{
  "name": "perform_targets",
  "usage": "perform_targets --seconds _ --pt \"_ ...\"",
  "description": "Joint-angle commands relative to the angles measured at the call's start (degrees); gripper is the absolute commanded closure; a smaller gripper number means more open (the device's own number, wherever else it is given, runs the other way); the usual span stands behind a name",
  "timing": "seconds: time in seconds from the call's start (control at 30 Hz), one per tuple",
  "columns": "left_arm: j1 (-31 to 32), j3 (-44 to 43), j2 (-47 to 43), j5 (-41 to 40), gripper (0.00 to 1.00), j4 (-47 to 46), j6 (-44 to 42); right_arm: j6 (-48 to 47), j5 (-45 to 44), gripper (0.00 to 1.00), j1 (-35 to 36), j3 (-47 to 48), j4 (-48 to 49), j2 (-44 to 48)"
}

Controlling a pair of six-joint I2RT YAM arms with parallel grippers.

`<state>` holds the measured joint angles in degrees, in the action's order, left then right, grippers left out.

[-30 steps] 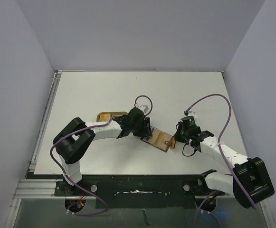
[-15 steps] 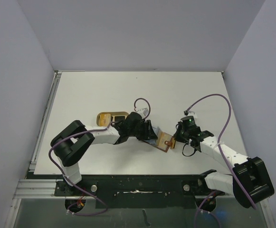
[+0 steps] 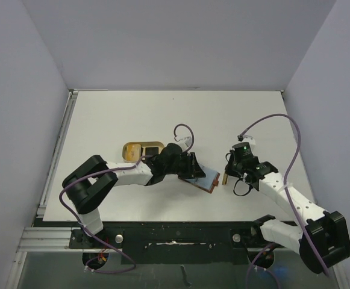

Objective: Put the credit cards into the card holder
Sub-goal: Turn over the card slot in the card holder.

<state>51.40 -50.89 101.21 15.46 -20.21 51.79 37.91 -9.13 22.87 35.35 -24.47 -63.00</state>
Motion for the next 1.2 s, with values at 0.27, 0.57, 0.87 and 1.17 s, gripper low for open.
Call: perform_targets --seconds 0.27,0.57,0.87,1.17 --pt "-0.19 -7.12 -1.11 -11.84 0.67 13.87 -10.58 1.02 7.81 1.00 0.27 1.40 3.85 7.99" --pt "-4.28 -6.65 -2.67 -17.79 0.67 22.23 -15.46 2.61 24.15 1.00 0.03 -0.32 17.50 -1.79" --pt "-4.64 -4.77 -2.34 -18.98 0.67 24.51 -16.86 0.77 32.92 0.99 -4.68 0.24 21.15 -11.68" --pt "-1.90 -0.62 -3.37 -16.30 0.71 23.46 -13.56 4.26 37.45 0.97 -7.03 -1.47 25.73 -14.95"
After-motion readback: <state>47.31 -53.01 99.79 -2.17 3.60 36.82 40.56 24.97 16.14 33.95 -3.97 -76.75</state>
